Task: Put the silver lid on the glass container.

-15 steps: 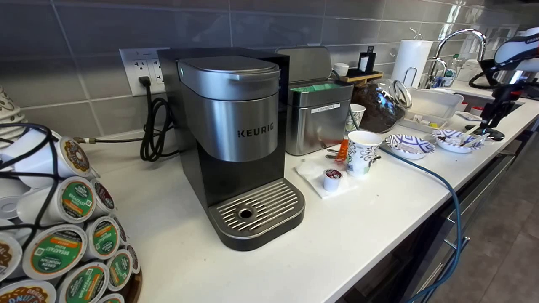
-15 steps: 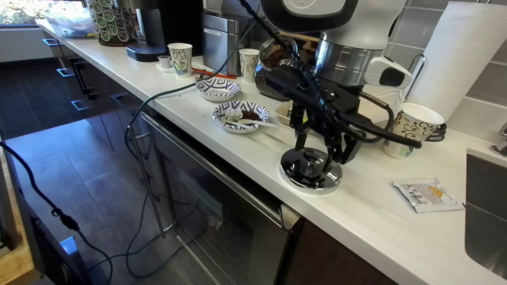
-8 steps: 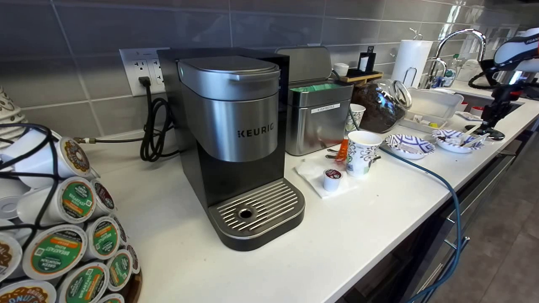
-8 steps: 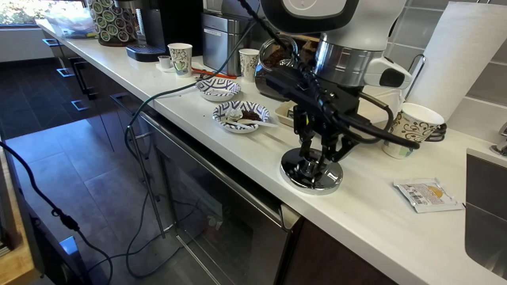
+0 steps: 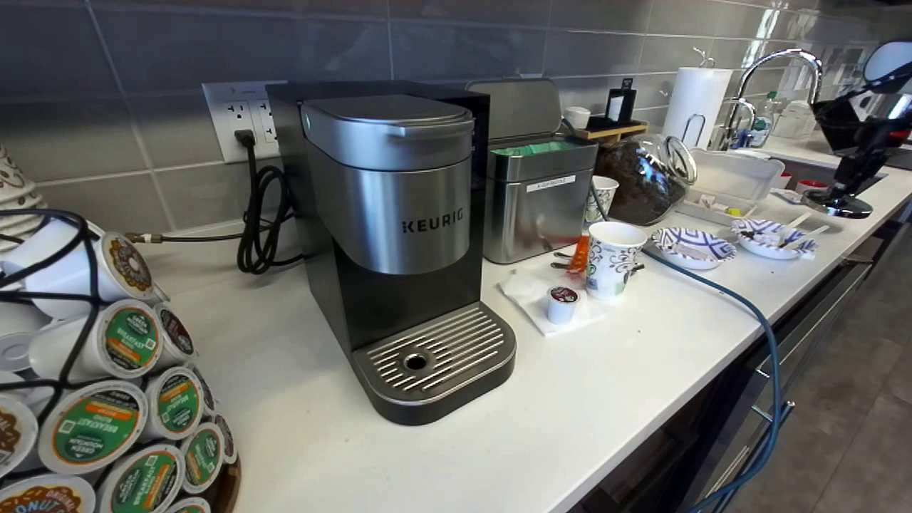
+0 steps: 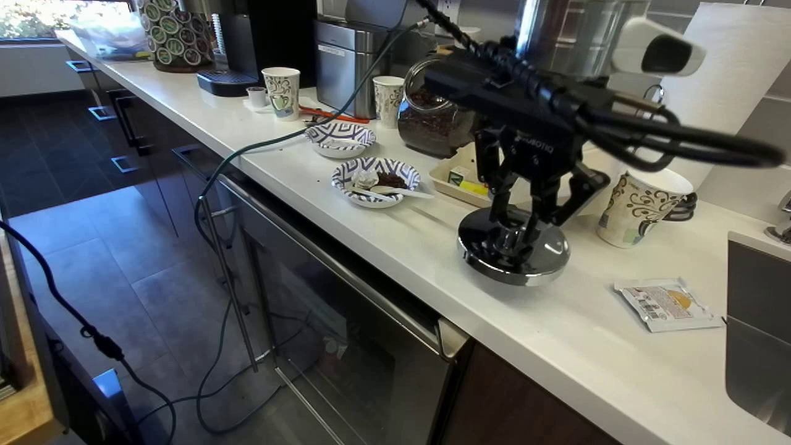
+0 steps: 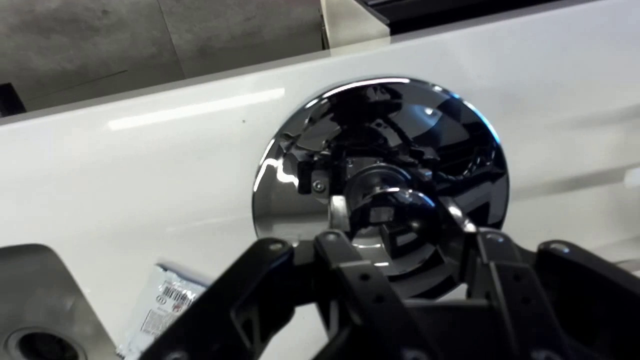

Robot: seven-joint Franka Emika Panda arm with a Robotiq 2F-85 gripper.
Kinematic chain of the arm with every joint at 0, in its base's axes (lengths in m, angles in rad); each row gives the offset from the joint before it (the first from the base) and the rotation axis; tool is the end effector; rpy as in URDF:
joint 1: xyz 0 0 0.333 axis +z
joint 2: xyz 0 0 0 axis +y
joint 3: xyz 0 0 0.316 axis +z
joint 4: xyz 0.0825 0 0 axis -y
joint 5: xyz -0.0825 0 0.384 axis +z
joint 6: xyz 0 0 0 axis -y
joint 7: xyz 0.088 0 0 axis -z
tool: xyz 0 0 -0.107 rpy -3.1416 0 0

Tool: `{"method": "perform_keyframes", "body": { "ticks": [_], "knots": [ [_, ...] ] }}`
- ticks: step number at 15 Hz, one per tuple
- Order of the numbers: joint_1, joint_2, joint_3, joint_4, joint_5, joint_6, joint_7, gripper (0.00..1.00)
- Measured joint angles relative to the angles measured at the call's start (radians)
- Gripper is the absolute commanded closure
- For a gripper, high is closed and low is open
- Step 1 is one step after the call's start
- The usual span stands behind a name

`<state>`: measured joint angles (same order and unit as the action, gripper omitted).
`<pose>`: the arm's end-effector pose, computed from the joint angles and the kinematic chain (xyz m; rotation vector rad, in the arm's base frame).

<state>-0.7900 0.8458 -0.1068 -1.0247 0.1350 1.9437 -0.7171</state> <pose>0.5150 -0.5835 0.3480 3.1037 -0.2882 0.1380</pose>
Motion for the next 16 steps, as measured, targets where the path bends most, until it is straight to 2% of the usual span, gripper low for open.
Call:
{"method": "perform_keyframes", "body": {
  "ticks": [5, 12, 15, 16],
  "knots": [
    [-0.085, -0.145, 0.072, -0.102, 0.116, -0.003, -0.204, 0.79],
    [-0.152, -0.396, 0.178, -0.430, 0.299, -0.004, -0.563, 0.79],
    [-0.152, -0.494, 0.184, -0.577, 0.409, -0.007, -0.726, 0.79],
    [-0.146, -0.527, 0.177, -0.626, 0.446, -0.010, -0.778, 0.54]
  ]
}}
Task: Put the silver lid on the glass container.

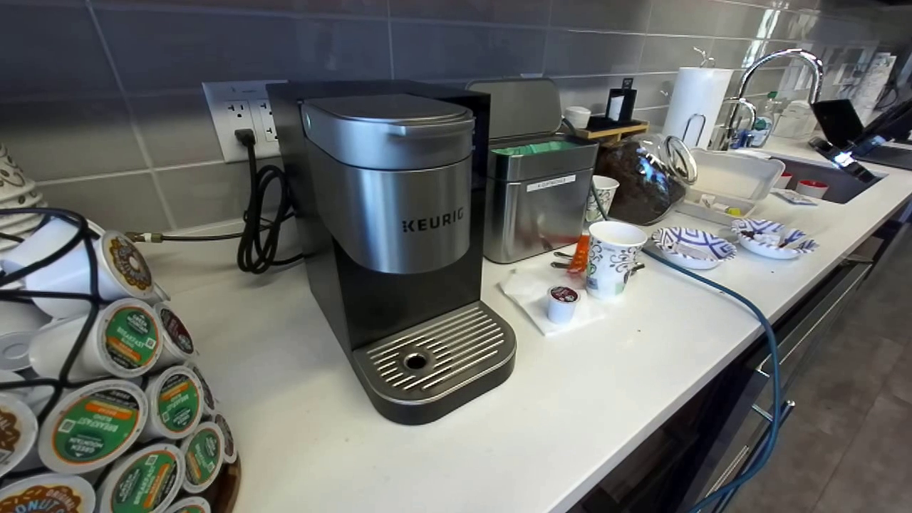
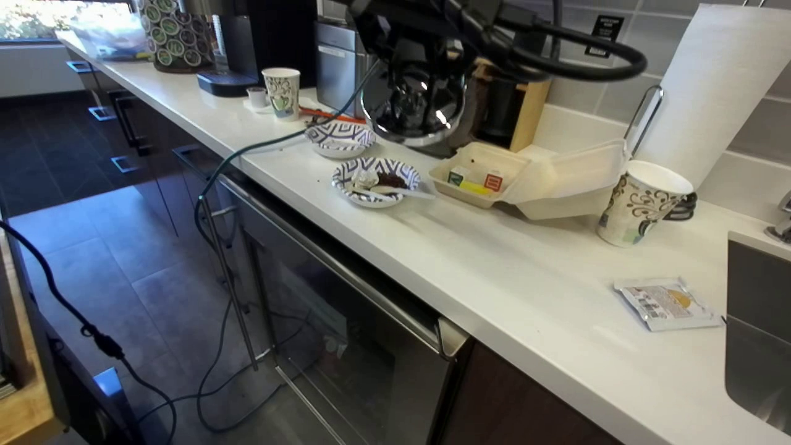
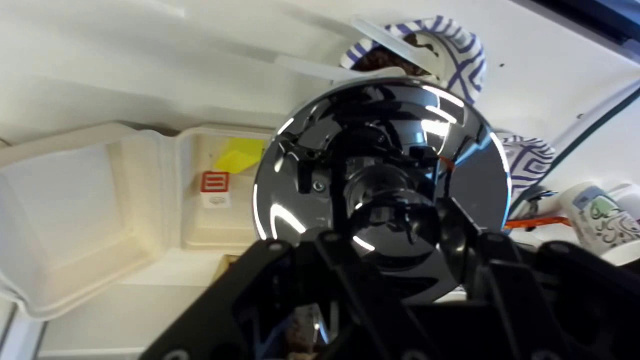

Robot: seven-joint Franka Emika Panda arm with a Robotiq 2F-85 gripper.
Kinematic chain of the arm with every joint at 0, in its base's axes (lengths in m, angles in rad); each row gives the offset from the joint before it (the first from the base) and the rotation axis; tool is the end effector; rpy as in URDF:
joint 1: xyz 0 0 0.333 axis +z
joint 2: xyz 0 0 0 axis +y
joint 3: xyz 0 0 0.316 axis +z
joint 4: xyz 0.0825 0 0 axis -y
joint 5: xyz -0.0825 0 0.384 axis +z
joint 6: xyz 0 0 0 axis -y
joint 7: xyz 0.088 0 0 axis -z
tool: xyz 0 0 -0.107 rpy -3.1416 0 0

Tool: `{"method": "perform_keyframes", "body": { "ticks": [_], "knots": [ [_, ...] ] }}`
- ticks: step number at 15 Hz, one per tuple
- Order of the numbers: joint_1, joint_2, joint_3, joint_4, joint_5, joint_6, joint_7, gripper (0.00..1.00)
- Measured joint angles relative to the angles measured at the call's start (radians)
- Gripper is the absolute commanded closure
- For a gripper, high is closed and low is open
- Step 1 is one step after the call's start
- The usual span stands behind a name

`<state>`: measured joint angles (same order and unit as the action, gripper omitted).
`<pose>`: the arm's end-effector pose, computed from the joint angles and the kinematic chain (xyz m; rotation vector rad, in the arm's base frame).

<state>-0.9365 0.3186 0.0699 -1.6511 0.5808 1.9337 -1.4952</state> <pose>0.4473 -0.4752 0.4357 -2.7488 -0.5625 -0.7269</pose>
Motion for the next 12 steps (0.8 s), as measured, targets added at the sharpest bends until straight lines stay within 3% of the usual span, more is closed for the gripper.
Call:
{"method": "perform_keyframes", "body": {
  "ticks": [5, 6, 8, 12],
  "knots": [
    [0.026, -0.122, -0.036, -0.156, 0.046, -0.013, -0.107, 0.54],
    [0.027, -0.127, -0.037, -0.162, 0.047, -0.013, -0.109, 0.79],
    [0.043, -0.127, -0.055, -0.163, 0.048, -0.013, -0.111, 0.79],
    [0.147, -0.153, -0.124, -0.195, 0.133, 0.020, -0.142, 0.79]
  ]
}}
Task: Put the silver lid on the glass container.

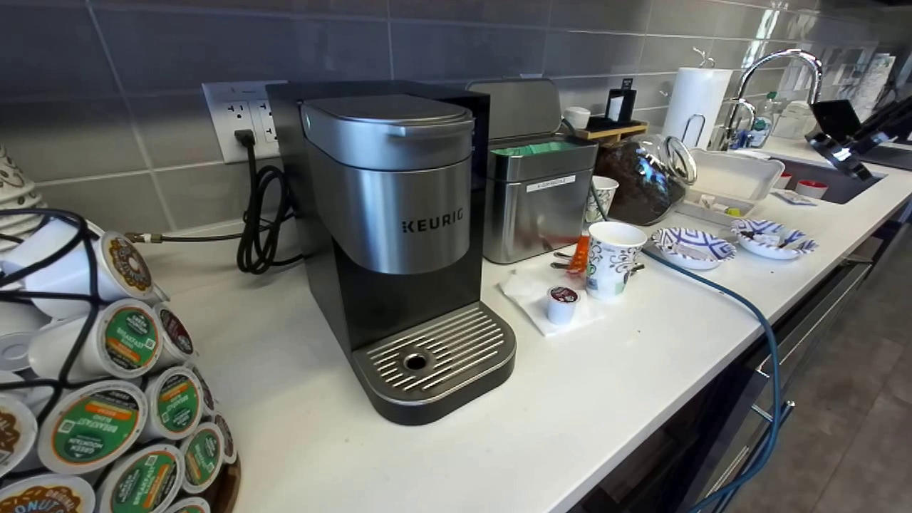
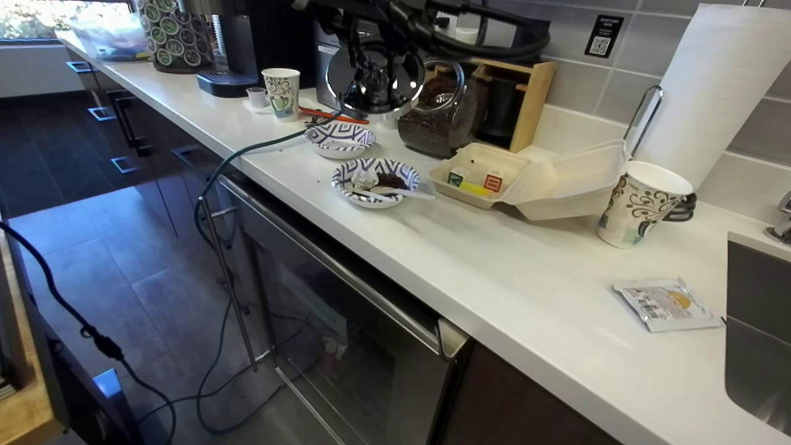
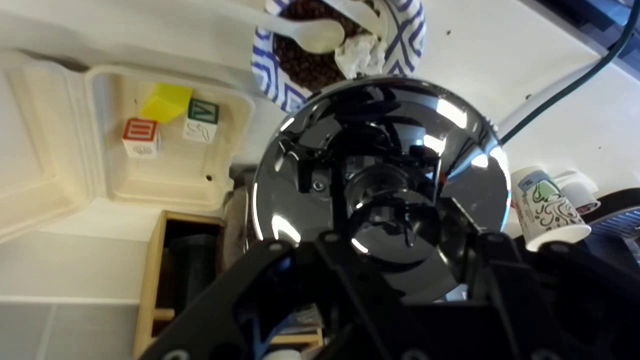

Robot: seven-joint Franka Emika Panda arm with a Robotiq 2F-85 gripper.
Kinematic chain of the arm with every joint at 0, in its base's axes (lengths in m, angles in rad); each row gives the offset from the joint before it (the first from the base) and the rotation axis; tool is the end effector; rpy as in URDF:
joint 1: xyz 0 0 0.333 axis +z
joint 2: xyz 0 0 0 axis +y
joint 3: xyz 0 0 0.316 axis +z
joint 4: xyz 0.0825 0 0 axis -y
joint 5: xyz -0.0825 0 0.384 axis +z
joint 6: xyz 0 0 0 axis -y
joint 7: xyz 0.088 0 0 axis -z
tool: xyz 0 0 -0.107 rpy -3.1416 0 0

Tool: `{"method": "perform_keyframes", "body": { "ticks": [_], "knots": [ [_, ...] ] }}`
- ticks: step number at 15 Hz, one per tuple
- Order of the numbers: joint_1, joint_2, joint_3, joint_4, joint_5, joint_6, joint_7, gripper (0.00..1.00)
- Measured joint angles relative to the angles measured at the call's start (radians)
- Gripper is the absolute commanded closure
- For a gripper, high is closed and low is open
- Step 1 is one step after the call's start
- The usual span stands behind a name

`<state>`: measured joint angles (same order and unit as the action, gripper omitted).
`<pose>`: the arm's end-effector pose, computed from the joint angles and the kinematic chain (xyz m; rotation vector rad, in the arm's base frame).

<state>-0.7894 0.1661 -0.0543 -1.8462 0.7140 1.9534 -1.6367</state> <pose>0.4354 -0.4217 0.4439 -2.6737 -0.6789 -0.8440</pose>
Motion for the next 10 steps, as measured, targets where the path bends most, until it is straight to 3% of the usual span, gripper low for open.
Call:
{"method": "perform_keyframes", "body": {
  "ticks": [6, 10],
  "knots": [
    [0.182, -0.125, -0.066, -0.141, 0.254, 0.095, -0.113, 0.79],
    [0.328, -0.153, -0.101, -0.209, 0.353, 0.324, -0.173, 0.79]
  ]
}}
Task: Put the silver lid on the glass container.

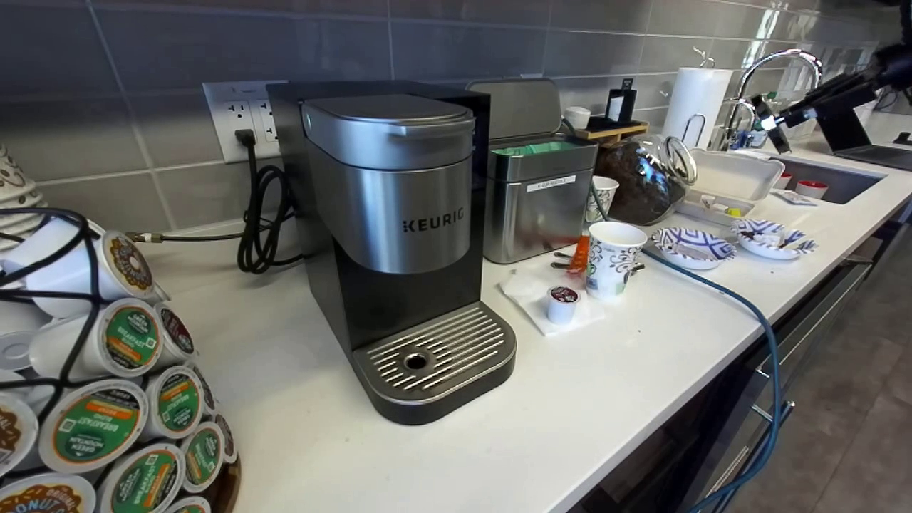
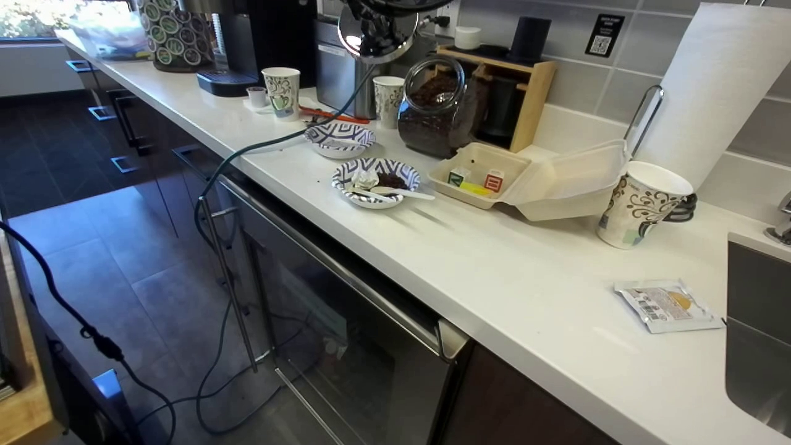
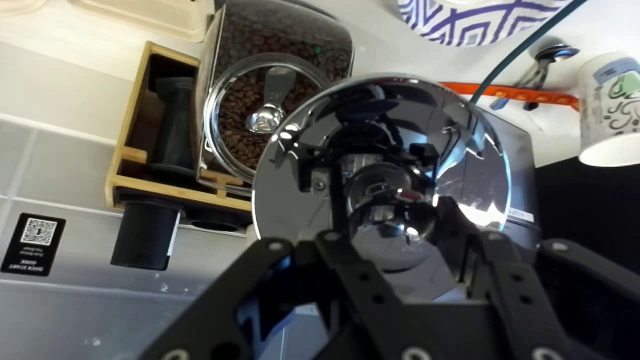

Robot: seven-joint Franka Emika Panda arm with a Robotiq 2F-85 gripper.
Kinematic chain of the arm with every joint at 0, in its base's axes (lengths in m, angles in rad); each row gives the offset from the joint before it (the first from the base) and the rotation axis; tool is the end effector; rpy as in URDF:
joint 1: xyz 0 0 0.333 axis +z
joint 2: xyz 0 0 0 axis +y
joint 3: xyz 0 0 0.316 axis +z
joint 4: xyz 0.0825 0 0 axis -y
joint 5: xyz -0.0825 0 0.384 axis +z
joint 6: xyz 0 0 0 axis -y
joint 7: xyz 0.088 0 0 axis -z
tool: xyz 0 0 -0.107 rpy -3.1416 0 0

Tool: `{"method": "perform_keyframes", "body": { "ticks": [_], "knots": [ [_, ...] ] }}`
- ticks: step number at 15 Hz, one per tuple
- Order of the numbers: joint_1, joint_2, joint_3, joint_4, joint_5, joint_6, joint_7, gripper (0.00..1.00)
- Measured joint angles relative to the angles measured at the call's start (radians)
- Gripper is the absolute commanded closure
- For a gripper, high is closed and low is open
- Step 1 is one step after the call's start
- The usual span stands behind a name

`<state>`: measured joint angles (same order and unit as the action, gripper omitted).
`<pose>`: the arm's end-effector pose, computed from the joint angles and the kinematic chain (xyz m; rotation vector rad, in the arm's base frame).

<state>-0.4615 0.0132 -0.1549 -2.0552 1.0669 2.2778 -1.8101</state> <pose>0.4838 -0.3165 0.4618 -2.6322 -0.7359 -1.2801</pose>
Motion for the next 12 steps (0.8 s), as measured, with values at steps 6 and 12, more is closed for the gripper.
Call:
{"method": "perform_keyframes", "body": {
  "ticks": [6, 12],
  "knots": [
    [0.114, 0.009, -0.019, -0.040, 0.009, 0.172, -0.025, 0.79],
    [0.132, 0.073, -0.042, 0.026, 0.030, 0.154, 0.052, 0.79]
  ]
}}
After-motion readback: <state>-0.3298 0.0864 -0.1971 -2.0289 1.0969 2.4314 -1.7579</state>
